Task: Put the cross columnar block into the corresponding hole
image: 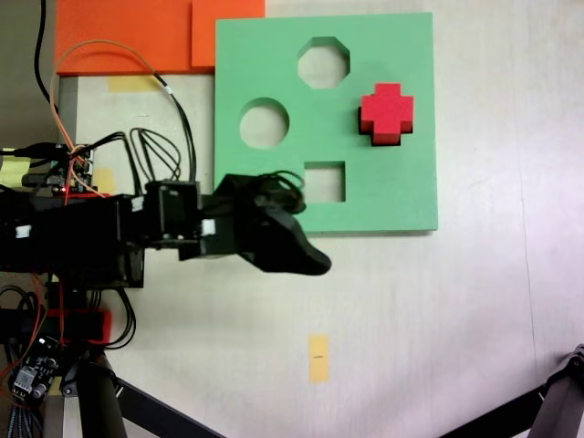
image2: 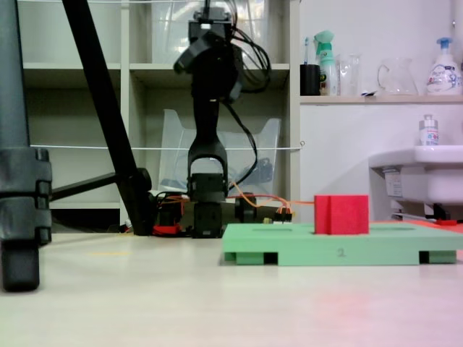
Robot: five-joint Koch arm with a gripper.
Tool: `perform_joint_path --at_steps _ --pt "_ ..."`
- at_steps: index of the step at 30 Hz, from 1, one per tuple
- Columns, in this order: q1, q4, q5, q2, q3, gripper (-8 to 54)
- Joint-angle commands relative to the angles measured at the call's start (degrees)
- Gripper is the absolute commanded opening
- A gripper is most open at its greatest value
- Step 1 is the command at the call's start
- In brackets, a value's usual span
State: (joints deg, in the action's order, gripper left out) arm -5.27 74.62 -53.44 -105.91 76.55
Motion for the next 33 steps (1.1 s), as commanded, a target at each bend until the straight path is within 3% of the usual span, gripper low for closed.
perform_joint_path --at_steps 1,3,7,12,18,25,33 --pt "2.0 -21.5 5.3 -8.6 9.7 47.1" --pt "5.5 -47.0 11.9 -17.6 33.4 40.8" --pt "6.8 -80.7 23.6 -23.6 63.1 36.5" --pt "6.9 -93.8 37.2 -26.0 86.8 35.9" --pt "7.3 -93.5 43.2 -27.0 103.2 36.1" --pt "7.3 -74.8 43.3 -27.1 103.1 35.3" --pt "7.4 -74.4 43.2 -27.0 103.2 35.0"
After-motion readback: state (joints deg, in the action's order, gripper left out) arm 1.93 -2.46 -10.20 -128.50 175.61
